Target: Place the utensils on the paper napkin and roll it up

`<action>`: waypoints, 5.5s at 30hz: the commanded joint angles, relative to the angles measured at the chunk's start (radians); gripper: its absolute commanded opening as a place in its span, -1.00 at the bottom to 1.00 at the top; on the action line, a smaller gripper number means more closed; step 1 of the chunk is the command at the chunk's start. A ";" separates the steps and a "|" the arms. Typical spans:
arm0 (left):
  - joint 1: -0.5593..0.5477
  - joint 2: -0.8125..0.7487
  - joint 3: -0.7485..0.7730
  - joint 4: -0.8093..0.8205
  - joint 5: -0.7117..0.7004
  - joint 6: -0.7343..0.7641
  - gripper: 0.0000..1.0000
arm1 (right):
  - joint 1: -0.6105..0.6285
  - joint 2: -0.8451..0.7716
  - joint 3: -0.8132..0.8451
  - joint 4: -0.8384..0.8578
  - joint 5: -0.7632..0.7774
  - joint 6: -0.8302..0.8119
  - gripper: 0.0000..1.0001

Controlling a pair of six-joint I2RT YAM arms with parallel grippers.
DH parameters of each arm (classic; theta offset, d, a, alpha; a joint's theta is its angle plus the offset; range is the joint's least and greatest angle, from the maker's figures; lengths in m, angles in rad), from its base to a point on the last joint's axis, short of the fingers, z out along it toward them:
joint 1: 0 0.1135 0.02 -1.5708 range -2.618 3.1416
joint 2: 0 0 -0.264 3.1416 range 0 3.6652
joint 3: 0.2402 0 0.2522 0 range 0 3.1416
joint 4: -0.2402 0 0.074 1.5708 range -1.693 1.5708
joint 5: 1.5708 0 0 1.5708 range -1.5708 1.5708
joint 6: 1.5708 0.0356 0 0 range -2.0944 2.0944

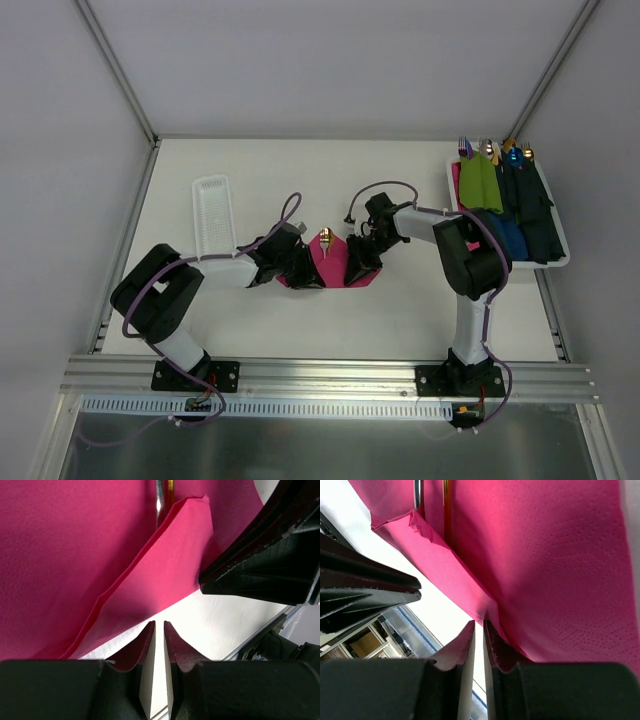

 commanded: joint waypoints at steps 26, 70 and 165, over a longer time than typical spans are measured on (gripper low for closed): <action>0.073 -0.206 -0.183 -0.149 -0.219 -0.100 -0.81 | 0.002 0.030 0.035 -0.059 0.102 -0.072 -0.71; 0.059 -0.267 -0.152 -0.281 -0.300 -0.123 -0.77 | 0.004 0.046 0.048 -0.069 0.096 -0.089 -0.73; 0.124 0.434 -0.179 0.983 0.165 -0.197 -1.00 | -0.226 -0.029 0.061 -0.249 0.098 -0.128 0.18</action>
